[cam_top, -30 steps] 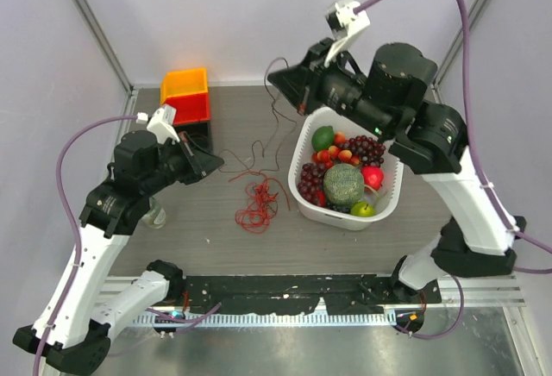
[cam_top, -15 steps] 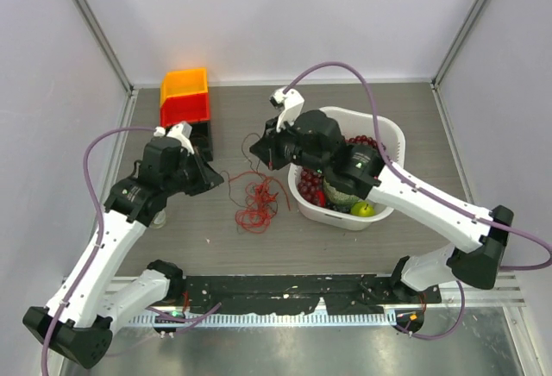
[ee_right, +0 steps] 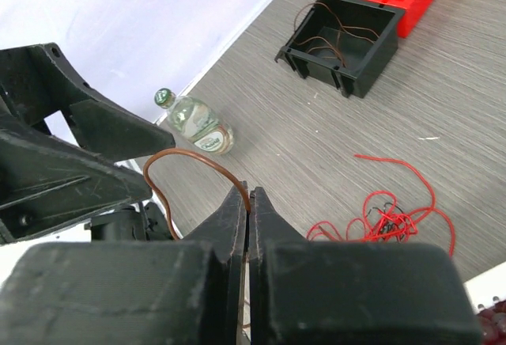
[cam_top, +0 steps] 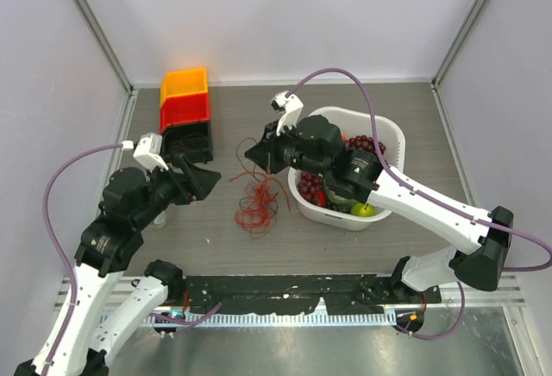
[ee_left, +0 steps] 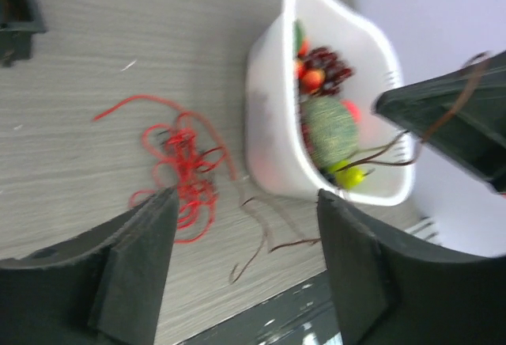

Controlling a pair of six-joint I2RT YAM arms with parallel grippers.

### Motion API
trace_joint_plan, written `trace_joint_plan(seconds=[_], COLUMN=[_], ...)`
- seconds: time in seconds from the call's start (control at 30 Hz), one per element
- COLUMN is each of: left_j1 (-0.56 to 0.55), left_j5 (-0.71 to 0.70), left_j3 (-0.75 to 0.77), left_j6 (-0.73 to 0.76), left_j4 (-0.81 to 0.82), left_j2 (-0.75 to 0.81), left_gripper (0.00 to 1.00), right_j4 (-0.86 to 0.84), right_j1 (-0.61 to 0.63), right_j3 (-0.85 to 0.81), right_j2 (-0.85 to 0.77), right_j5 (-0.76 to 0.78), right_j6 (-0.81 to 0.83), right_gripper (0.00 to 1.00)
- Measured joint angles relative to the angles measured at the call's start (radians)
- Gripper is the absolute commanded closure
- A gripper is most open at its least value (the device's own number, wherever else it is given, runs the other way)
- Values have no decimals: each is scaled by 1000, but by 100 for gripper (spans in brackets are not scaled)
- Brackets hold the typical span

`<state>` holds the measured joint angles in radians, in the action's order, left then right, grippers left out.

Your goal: Untangle the cables

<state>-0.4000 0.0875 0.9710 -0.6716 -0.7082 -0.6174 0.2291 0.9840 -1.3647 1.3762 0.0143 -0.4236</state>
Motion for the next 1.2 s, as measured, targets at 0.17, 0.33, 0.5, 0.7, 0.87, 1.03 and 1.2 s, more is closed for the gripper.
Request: trace_joint_plan(seconds=[0.17,0.33,0.5,0.7,0.87,1.03,1.2], left_j1=[0,-3,-18,-56,-64,-65,-65], left_j5=[141,295,387,450,455,455,463], left_j3=[-77,-90,-117,-144,-157,-157,-157], left_j6=[-14,-60,-103,-163,-184,-190,-214], left_j4=[205,358,481,607,629,650,697], left_j2=[45,-62,-113,-137,-153,-153,-175], left_gripper=[0,0,1,27,49,35,33], right_j4=[-6,-53,-95,-129,-141,-159,-165], right_j1=[0,0,0,0,0,0,0], right_j3=[-24,-75,-106,-119,-119,-109,-94], right_j2=[-3,-3,-2,12,13,12,11], right_j5=[-42,-87,-110,-140,-148,-148,-156], right_j6=[-21,-57,-89,-116,-133,-144,-156], right_gripper=[99,99,99,99,99,99,99])
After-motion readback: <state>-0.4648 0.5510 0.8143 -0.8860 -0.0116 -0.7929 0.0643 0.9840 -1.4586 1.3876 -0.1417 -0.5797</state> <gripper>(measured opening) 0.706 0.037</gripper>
